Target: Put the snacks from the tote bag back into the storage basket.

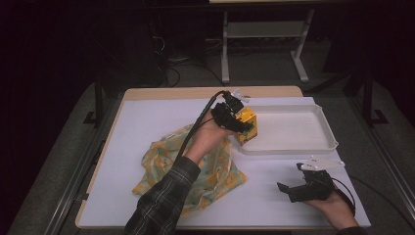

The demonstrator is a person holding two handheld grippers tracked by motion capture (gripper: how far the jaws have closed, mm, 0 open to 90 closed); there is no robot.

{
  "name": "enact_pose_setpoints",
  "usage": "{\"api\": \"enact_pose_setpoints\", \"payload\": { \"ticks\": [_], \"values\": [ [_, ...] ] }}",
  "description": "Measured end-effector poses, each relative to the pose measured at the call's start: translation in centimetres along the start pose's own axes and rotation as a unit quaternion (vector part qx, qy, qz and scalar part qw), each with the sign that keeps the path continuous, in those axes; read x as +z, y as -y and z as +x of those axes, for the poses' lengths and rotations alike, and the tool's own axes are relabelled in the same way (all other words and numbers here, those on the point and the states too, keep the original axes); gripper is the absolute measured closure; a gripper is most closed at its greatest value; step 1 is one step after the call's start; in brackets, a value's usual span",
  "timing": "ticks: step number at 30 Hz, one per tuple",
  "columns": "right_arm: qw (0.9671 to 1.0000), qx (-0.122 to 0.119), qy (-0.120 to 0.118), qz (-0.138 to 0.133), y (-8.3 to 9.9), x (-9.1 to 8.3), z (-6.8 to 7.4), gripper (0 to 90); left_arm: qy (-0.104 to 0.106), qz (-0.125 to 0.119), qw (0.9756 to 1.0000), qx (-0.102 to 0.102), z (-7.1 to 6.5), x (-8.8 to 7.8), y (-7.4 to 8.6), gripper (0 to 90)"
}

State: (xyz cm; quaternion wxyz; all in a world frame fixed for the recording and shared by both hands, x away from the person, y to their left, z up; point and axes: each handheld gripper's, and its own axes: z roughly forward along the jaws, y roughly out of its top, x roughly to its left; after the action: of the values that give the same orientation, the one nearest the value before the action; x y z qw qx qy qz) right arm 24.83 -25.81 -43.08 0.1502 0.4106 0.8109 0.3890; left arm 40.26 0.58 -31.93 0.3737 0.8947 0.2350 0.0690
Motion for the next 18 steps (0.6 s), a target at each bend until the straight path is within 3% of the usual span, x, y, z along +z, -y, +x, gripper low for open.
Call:
{"api": "enact_pose_setpoints", "payload": {
  "ticks": [18],
  "values": [
    [1.0000,-0.001,-0.002,-0.003,0.0,0.0,-0.1,0.0,0.009,-0.002,0.9999,0.012,-0.5,2.8,-0.5,54.0]
  ]
}}
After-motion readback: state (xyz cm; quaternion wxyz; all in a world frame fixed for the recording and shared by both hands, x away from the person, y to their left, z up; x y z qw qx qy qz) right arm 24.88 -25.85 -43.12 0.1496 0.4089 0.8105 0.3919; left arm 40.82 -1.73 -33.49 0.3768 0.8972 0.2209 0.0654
